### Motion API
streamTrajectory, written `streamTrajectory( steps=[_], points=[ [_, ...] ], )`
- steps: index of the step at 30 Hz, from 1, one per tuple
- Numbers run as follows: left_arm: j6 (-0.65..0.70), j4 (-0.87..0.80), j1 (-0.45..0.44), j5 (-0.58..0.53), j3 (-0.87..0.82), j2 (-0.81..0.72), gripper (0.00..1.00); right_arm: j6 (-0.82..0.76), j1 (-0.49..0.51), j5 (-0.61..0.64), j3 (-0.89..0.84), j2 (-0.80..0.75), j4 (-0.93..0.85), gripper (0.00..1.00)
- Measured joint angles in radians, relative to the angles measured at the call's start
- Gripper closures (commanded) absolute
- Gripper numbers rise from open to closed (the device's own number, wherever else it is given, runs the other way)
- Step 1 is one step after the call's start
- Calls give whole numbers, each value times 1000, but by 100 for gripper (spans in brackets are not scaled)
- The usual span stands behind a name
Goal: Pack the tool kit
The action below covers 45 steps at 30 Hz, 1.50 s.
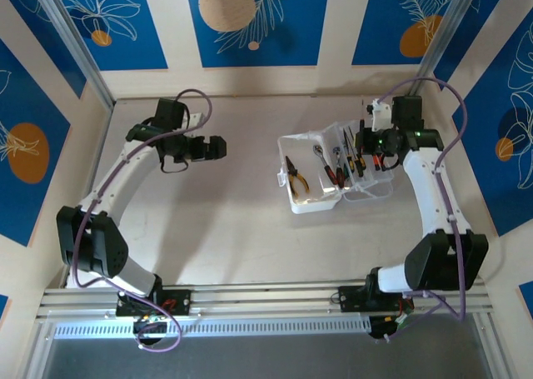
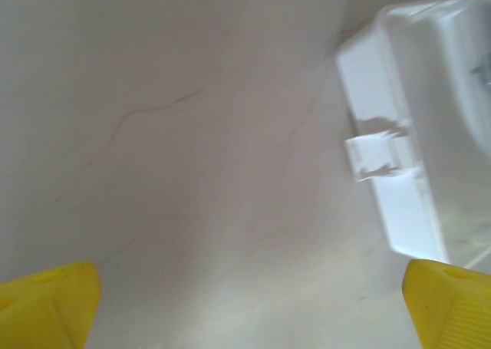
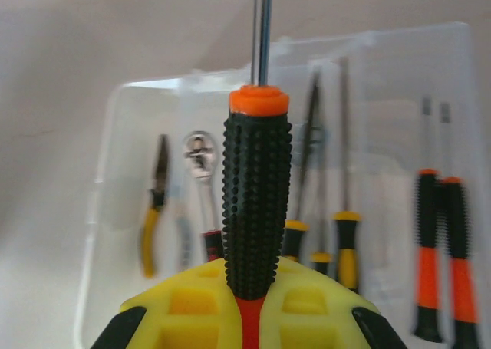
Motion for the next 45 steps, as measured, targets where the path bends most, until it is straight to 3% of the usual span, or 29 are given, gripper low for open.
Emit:
streamTrajectory(
  steps=[11,20,31,39,42,45],
  points=[
    [41,-29,8,-37,-62,43,0,-134,-16,154,88,234,-89,100],
    [47,-29,8,-37,-62,69,0,-191,-11,249,93,270,-117,100],
    [53,-41,8,-64,-62,82,0,-206,-11,283,93,271,-120,80],
    [66,-47,8,-78,-61,84,0,-200,-11,271,100,271,-135,70],
    [66,-63,8,-91,-45,95,0,-181,-11,263,119,265,-151,56],
    [64,-66,-3,-101,-26,103,0,-140,-12,248,124,217,-156,17]
  ],
)
